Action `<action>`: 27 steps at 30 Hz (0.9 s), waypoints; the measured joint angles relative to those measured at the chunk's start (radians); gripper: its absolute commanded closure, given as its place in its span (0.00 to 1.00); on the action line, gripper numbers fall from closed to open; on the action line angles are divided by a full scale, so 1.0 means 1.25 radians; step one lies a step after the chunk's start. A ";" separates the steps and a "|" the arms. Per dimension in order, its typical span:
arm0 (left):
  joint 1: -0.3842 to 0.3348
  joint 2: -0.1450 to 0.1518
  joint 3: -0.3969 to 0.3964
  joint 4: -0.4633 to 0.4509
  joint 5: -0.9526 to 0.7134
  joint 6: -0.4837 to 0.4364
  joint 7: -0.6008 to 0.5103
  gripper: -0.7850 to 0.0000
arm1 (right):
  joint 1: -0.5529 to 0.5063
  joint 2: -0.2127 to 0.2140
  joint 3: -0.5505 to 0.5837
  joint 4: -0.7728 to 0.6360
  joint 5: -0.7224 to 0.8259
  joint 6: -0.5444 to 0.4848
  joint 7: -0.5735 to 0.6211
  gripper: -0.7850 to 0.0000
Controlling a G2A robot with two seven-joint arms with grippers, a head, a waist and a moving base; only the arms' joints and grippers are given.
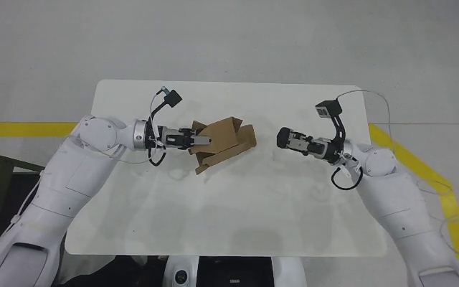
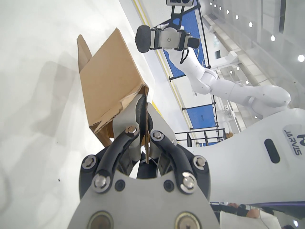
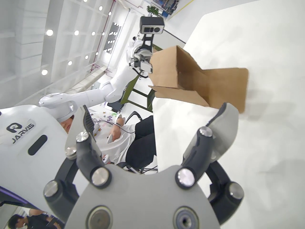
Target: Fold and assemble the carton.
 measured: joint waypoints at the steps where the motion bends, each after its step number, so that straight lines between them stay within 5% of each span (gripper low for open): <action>1: -0.002 -0.002 0.004 0.000 -0.002 -0.006 -0.006 1.00 | 0.004 -0.002 -0.012 -0.006 0.010 0.002 0.002 0.07; 19: -0.024 -0.025 0.036 -0.024 -0.050 -0.006 -0.076 1.00 | 0.085 -0.016 -0.183 0.019 -0.007 -0.065 -0.064 0.18; 27: -0.019 -0.023 0.036 -0.033 -0.046 0.004 -0.085 1.00 | 0.115 -0.005 -0.242 0.017 0.006 -0.089 -0.089 0.39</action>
